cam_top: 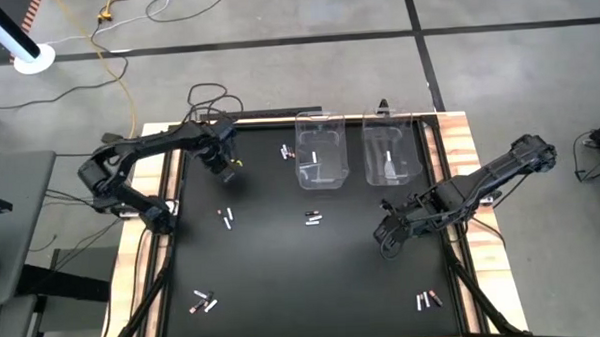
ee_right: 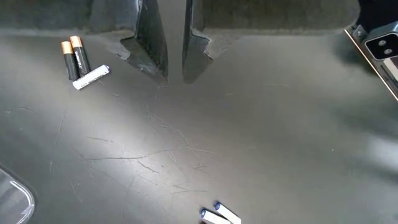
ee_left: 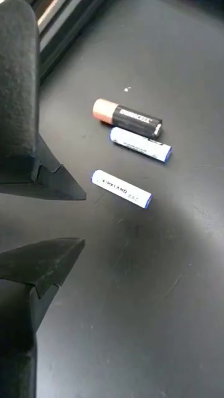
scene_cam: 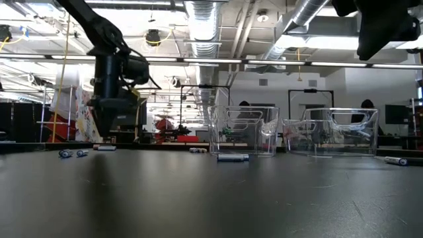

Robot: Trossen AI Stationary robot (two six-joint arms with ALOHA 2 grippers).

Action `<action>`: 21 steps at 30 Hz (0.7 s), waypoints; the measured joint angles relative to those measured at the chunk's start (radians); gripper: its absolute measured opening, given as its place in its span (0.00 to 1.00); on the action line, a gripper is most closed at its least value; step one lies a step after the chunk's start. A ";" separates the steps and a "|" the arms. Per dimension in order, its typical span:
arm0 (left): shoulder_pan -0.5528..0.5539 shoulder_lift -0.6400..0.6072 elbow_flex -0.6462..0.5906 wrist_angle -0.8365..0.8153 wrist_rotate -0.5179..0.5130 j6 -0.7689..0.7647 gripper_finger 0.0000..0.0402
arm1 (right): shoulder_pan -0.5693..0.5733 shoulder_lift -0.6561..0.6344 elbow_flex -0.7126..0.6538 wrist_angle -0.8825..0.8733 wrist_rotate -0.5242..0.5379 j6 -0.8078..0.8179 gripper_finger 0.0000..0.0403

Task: Sort batteries
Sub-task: Put the white battery into the left transparent bin

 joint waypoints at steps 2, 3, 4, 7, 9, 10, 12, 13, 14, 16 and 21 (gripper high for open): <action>0.003 0.018 0.000 0.010 -0.013 0.023 0.25 | 0.000 0.000 0.000 0.000 0.000 0.002 0.17; 0.004 0.027 0.000 0.017 -0.023 0.033 0.25 | 0.000 0.000 0.000 0.000 0.000 0.005 0.17; 0.005 0.034 0.000 0.025 -0.030 0.042 0.25 | 0.000 0.000 0.000 0.000 0.000 0.009 0.17; 0.006 0.053 0.000 0.043 -0.056 0.075 0.25 | 0.000 0.000 0.000 0.000 0.000 0.020 0.17; 0.006 0.063 0.000 0.054 -0.071 0.097 0.25 | 0.000 0.000 0.000 0.000 0.000 0.026 0.17; 0.006 0.065 0.000 0.057 -0.077 0.103 0.25 | 0.000 0.000 0.000 0.000 0.000 0.026 0.17; 0.008 0.064 0.000 0.068 -0.083 0.118 0.25 | 0.000 0.000 0.000 0.000 -0.001 0.026 0.17; 0.009 0.064 0.000 0.077 -0.083 0.125 0.25 | 0.000 0.000 0.000 0.000 -0.001 0.026 0.17; 0.010 0.064 0.000 0.083 -0.085 0.131 0.25 | 0.000 0.000 0.000 0.000 -0.001 0.027 0.17; 0.015 0.065 0.000 0.090 -0.086 0.153 0.25 | 0.000 0.000 0.000 0.000 -0.001 0.027 0.17; 0.024 0.064 0.000 0.091 -0.073 0.197 0.25 | 0.000 0.000 0.000 0.000 -0.001 0.029 0.17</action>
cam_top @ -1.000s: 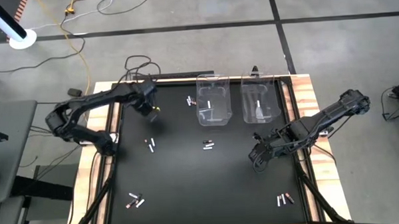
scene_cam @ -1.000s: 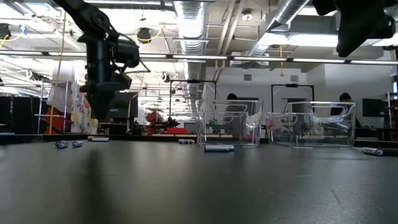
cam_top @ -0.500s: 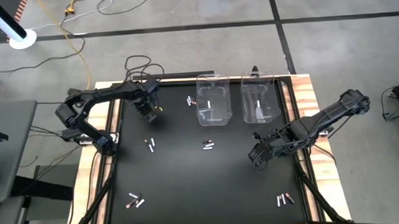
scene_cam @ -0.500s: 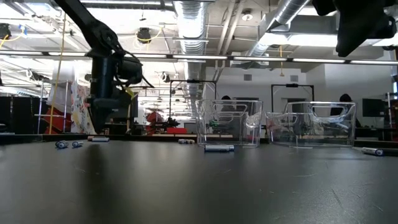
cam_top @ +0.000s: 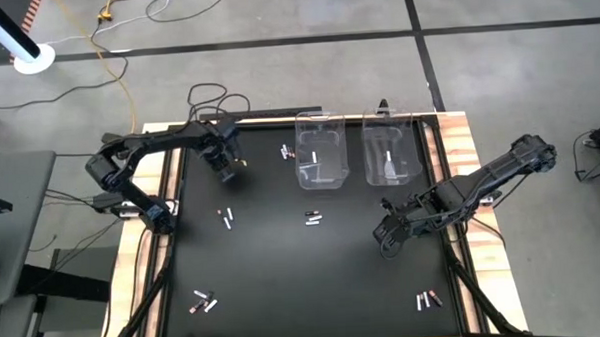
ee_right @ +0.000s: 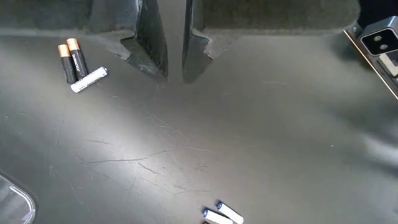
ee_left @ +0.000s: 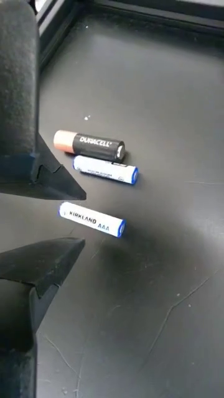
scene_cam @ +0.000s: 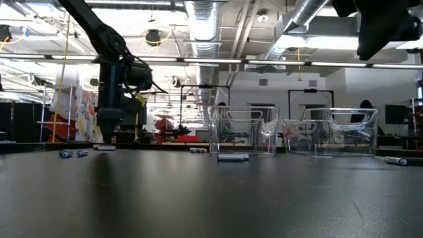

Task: Sort batteries
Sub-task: Put the white battery into the left transparent bin

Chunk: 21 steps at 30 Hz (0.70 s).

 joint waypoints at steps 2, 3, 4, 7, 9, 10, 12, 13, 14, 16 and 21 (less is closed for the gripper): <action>0.002 0.000 0.000 -0.001 0.016 0.013 0.25 | 0.000 0.000 0.000 0.000 0.001 0.000 0.17; 0.001 0.000 0.000 -0.001 0.018 0.020 0.25 | 0.000 0.000 0.000 0.000 0.004 0.000 0.17; 0.001 0.000 0.000 0.001 0.018 0.025 0.25 | 0.000 0.000 0.000 0.000 0.006 0.000 0.17; 0.001 0.000 0.000 0.004 0.029 0.027 0.25 | -0.001 0.000 0.000 0.000 0.011 0.000 0.17; 0.001 0.000 -0.001 0.005 0.042 0.032 0.25 | -0.001 0.000 0.000 0.000 0.012 0.000 0.17; 0.001 0.000 -0.004 0.007 0.043 0.035 0.25 | -0.001 0.000 0.000 0.000 0.012 0.000 0.17; 0.001 0.008 -0.008 0.004 0.043 0.035 0.25 | -0.001 0.000 0.000 0.000 0.015 -0.001 0.17; 0.001 0.019 -0.008 0.000 0.044 0.033 0.25 | -0.001 0.000 0.000 0.000 0.018 -0.001 0.17; 0.004 0.031 -0.009 -0.002 0.041 0.027 0.25 | -0.001 0.000 0.000 0.001 0.019 -0.001 0.17; 0.006 0.056 -0.007 0.002 0.026 0.008 0.25 | -0.001 0.000 0.000 0.000 0.019 -0.001 0.17; 0.000 0.120 -0.004 -0.006 0.042 -0.007 0.25 | -0.001 0.000 0.000 0.005 0.019 -0.002 0.17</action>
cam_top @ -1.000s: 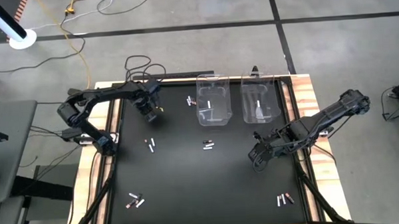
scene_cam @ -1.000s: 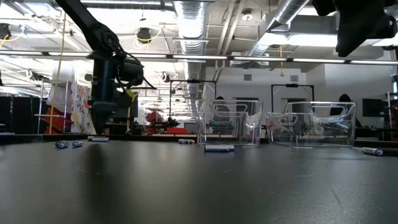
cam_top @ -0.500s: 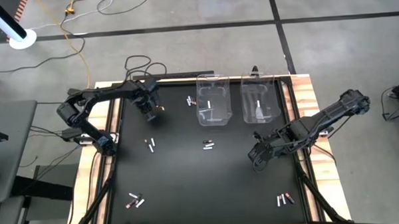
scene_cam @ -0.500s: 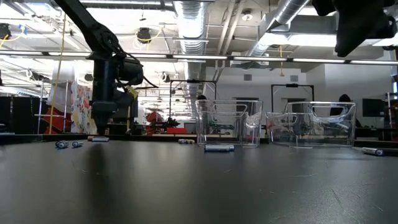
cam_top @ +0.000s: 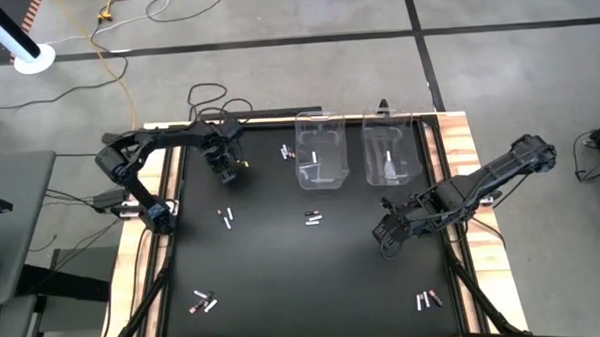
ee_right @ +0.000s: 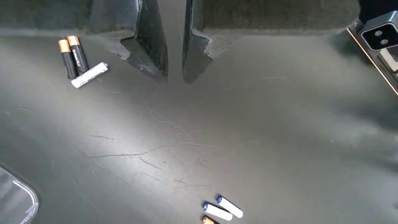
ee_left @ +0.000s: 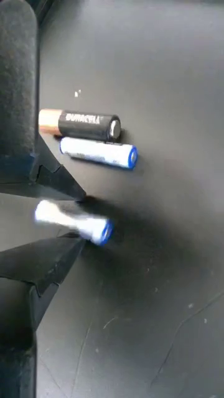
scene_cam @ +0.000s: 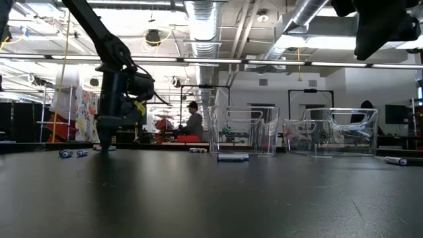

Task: Sort batteries
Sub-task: Put the white battery into the left transparent bin

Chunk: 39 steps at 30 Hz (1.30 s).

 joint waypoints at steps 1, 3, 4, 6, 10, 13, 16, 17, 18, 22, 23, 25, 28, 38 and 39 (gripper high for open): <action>-0.002 0.006 0.000 -0.003 0.000 -0.004 0.25 | 0.000 0.000 0.000 0.000 0.000 0.000 0.17; -0.008 0.016 -0.001 -0.006 0.002 -0.013 0.25 | 0.000 0.000 0.000 0.000 0.000 0.000 0.17; -0.011 0.017 -0.001 -0.006 0.002 -0.015 0.25 | 0.000 0.000 0.000 0.000 0.000 0.000 0.17; -0.016 0.017 -0.001 -0.008 0.001 -0.015 0.23 | 0.000 0.000 0.000 -0.001 0.000 -0.001 0.17; -0.026 0.018 -0.002 -0.017 0.004 -0.028 0.15 | 0.000 0.000 0.000 -0.002 0.000 -0.001 0.17; -0.031 0.018 -0.002 -0.023 0.005 -0.050 0.06 | 0.000 0.000 0.000 -0.002 0.000 -0.006 0.17; -0.038 0.018 -0.002 -0.033 0.004 -0.079 0.04 | 0.000 0.000 0.000 -0.002 0.000 -0.009 0.17; -0.041 0.018 -0.002 -0.036 0.004 -0.083 0.04 | 0.000 0.000 0.000 -0.002 0.000 -0.010 0.17; -0.043 0.017 -0.002 -0.040 0.004 -0.084 0.04 | 0.000 0.000 0.000 -0.003 0.001 -0.014 0.17; -0.050 -0.006 -0.004 -0.053 0.009 -0.105 0.04 | 0.017 0.000 0.000 -0.001 0.065 -0.061 0.17; -0.050 -0.015 -0.004 -0.052 0.013 -0.115 0.04 | 0.026 0.000 0.000 -0.001 0.084 -0.070 0.17; -0.050 -0.042 -0.006 -0.050 0.030 -0.132 0.04 | 0.045 0.000 0.000 0.006 0.112 -0.086 0.17; -0.055 -0.083 -0.011 -0.080 0.087 -0.152 0.04 | 0.078 0.000 0.000 0.023 0.134 -0.092 0.17; -0.094 -0.203 -0.008 -0.106 0.094 -0.246 0.04 | 0.153 0.000 0.000 0.047 0.190 -0.140 0.17; -0.101 -0.216 -0.008 -0.109 0.088 -0.257 0.04 | 0.154 0.000 0.000 0.047 0.190 -0.148 0.17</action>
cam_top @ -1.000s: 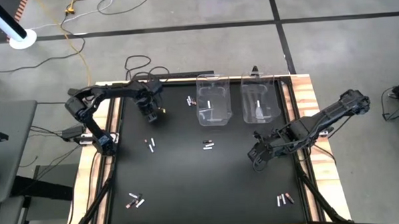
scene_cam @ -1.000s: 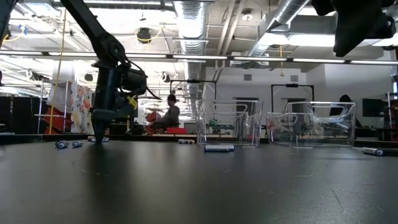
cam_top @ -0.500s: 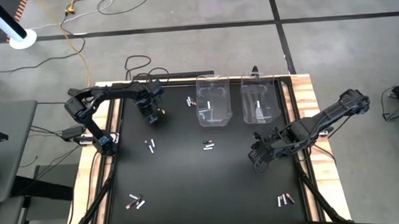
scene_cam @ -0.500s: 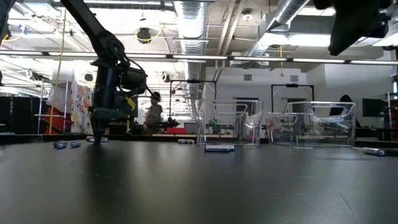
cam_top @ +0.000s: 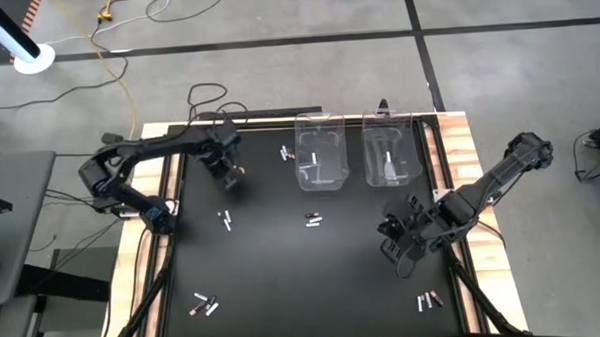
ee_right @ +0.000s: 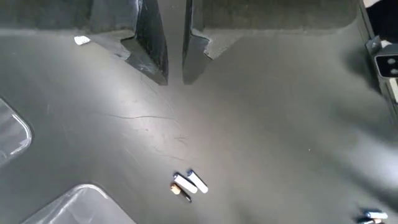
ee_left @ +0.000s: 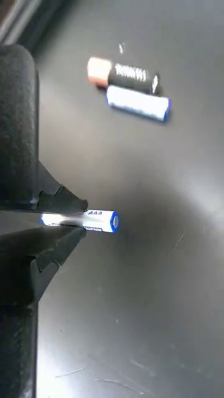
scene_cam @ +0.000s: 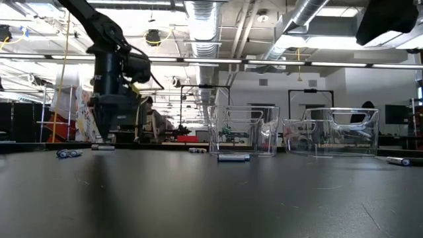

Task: Sort batteries
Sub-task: Put the white battery into the left transparent bin

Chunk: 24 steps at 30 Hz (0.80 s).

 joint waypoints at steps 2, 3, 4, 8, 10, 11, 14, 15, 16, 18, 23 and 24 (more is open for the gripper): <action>-0.018 -0.024 0.002 -0.002 -0.001 -0.023 0.04 | 0.000 0.000 0.000 0.000 0.000 -0.022 0.17; -0.027 -0.036 0.002 -0.005 0.000 -0.035 0.04 | 0.000 0.000 0.000 0.000 0.000 -0.031 0.17; -0.036 -0.048 0.002 -0.008 0.000 -0.048 0.04 | 0.000 0.000 0.000 0.000 0.000 -0.037 0.17; -0.074 -0.100 0.002 -0.011 0.005 -0.103 0.04 | 0.011 -0.001 0.000 -0.007 0.000 -0.049 0.17; -0.093 -0.122 0.002 -0.011 0.024 -0.134 0.04 | 0.025 -0.007 -0.005 -0.008 0.001 -0.049 0.17; -0.102 -0.133 0.002 -0.013 0.026 -0.149 0.04 | 0.032 -0.016 -0.021 0.009 0.007 -0.046 0.17; -0.130 -0.163 0.002 -0.013 0.028 -0.197 0.04 | 0.062 -0.079 -0.127 0.104 0.023 -0.006 0.17; -0.140 -0.170 0.002 -0.012 0.027 -0.212 0.04 | 0.073 -0.108 -0.173 0.150 0.023 0.015 0.16; -0.149 -0.178 0.002 -0.012 0.027 -0.227 0.04 | 0.084 -0.141 -0.221 0.203 0.026 0.034 0.16; -0.168 -0.190 0.002 -0.012 0.028 -0.250 0.04 | 0.104 -0.209 -0.314 0.300 0.025 0.064 0.16; -0.214 -0.201 0.016 -0.024 0.049 -0.315 0.04 | 0.133 -0.373 -0.478 0.472 0.025 0.004 0.15; -0.224 -0.201 0.029 -0.031 0.049 -0.323 0.04 | 0.133 -0.404 -0.499 0.469 0.024 -0.006 0.15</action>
